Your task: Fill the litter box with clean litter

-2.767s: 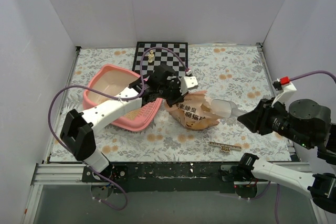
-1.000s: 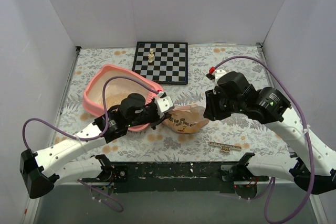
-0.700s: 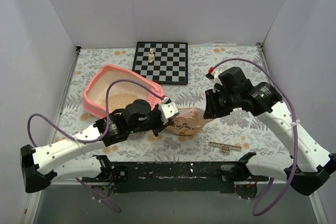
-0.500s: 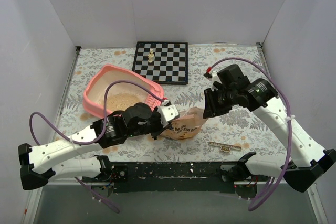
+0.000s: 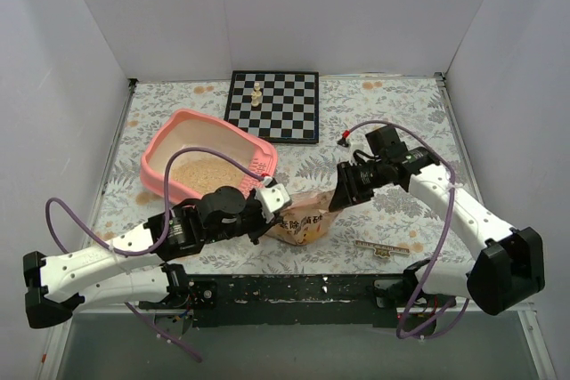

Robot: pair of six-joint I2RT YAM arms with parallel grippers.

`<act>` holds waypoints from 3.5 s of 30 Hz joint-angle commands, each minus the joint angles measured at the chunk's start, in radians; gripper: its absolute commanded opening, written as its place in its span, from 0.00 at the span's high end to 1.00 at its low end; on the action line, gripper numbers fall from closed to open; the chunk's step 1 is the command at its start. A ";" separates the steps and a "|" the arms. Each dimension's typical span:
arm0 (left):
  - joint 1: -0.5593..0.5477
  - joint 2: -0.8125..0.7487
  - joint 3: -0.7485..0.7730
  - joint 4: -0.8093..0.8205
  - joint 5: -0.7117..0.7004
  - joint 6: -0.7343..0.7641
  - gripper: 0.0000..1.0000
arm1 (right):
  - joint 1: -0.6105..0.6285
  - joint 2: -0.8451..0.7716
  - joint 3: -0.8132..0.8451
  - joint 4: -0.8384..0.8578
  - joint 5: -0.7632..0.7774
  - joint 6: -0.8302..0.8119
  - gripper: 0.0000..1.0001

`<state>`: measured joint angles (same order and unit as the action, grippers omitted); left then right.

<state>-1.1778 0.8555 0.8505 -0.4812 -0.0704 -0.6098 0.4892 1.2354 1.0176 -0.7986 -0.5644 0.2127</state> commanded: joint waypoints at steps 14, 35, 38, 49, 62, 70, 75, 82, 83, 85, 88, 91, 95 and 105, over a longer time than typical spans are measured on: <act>-0.005 -0.013 -0.027 -0.055 -0.046 -0.163 1.00 | -0.008 0.046 -0.411 0.887 -0.540 0.322 0.99; -0.036 -0.093 -0.002 -0.146 -0.060 -0.321 1.00 | 0.107 0.004 -0.491 1.262 -0.563 0.596 0.99; -0.036 -0.085 -0.033 -0.116 -0.052 -0.312 1.00 | 0.091 -0.039 -0.493 1.202 -0.568 0.582 0.99; -0.036 -0.090 -0.140 0.006 -0.029 -0.223 1.00 | -0.093 -0.261 -0.577 1.053 -0.637 0.582 0.99; -0.036 -0.130 -0.174 0.148 -0.094 -0.173 1.00 | -0.264 -0.461 -0.654 0.806 -0.669 0.528 0.99; -0.036 -0.116 -0.194 0.188 -0.075 -0.160 1.00 | -0.334 -0.589 -0.738 0.849 -0.675 0.662 0.99; -0.036 -0.102 -0.203 0.222 -0.054 -0.146 1.00 | -0.359 -0.692 -0.829 1.065 -0.646 0.880 0.99; -0.036 -0.090 -0.258 0.305 -0.072 -0.101 1.00 | -0.370 -0.823 -0.907 1.106 -0.583 1.005 0.99; -0.036 -0.092 -0.264 0.320 -0.072 -0.096 1.00 | -0.371 -0.849 -0.904 1.080 -0.574 1.005 0.99; -0.036 -0.098 -0.272 0.337 -0.072 -0.094 1.00 | -0.371 -0.896 -0.892 1.009 -0.543 1.001 0.99; -0.036 -0.119 -0.287 0.366 -0.069 -0.094 1.00 | -0.373 -0.976 -0.884 0.908 -0.487 1.004 0.99; -0.036 -0.139 -0.304 0.381 -0.077 -0.096 1.00 | -0.373 -1.060 -0.890 0.839 -0.441 1.021 0.99; -0.036 -0.180 -0.320 0.391 -0.097 -0.099 1.00 | -0.373 -1.163 -0.892 0.715 -0.399 1.022 0.99; -0.034 -0.246 -0.353 0.408 -0.108 -0.119 1.00 | -0.373 -1.393 -0.880 0.559 -0.338 1.102 0.99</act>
<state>-1.2133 0.6315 0.5007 -0.1371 -0.1497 -0.7189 0.1200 0.0074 0.1043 -0.1665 -0.9466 1.2610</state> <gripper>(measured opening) 0.020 0.345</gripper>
